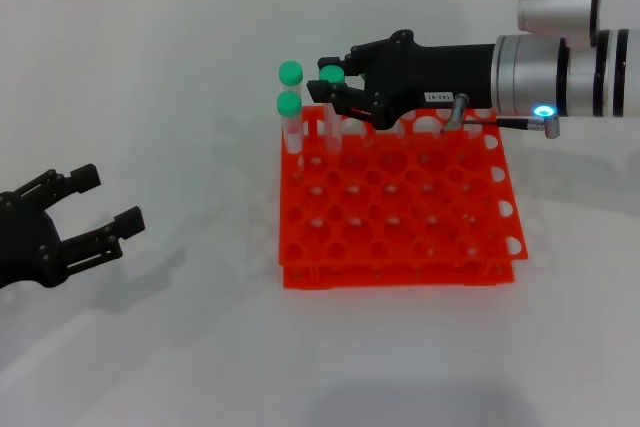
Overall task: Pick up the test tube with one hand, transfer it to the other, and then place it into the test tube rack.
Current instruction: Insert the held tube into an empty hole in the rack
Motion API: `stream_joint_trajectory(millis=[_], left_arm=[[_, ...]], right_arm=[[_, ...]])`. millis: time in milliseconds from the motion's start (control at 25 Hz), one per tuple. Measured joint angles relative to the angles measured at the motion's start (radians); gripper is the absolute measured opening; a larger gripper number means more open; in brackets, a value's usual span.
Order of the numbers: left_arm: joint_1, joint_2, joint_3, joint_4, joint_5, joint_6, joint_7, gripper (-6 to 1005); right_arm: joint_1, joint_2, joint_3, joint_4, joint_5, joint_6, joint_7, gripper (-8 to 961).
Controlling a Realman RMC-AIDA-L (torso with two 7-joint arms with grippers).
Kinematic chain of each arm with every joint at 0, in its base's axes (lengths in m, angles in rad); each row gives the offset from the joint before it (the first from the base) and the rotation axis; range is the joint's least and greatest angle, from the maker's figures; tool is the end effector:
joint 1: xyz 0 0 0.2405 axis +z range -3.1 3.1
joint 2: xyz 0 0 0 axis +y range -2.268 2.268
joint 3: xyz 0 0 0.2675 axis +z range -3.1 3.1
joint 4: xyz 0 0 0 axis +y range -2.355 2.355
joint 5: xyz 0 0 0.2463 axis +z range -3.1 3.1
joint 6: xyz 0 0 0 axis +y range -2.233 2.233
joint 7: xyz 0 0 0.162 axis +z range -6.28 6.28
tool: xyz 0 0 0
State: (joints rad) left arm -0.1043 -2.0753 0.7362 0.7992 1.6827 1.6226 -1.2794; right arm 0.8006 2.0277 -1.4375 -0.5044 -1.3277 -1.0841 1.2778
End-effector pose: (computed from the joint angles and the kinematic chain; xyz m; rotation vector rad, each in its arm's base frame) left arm -0.3695 0.2651 0.0327 -2.3722 -0.7205 -0.8198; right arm 0.1527 0.4485 -0.0960 -2.7667 0.2578 0.6834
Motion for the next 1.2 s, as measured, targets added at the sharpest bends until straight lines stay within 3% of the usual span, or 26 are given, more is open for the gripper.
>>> stream_joint_trajectory(millis=[1200], left_arm=[[-0.015, 0.000, 0.000, 0.000, 0.000, -0.007, -0.006, 886]], right_arm=[[-0.015, 0.000, -0.006, 0.009, 0.001, 0.013, -0.014, 300]])
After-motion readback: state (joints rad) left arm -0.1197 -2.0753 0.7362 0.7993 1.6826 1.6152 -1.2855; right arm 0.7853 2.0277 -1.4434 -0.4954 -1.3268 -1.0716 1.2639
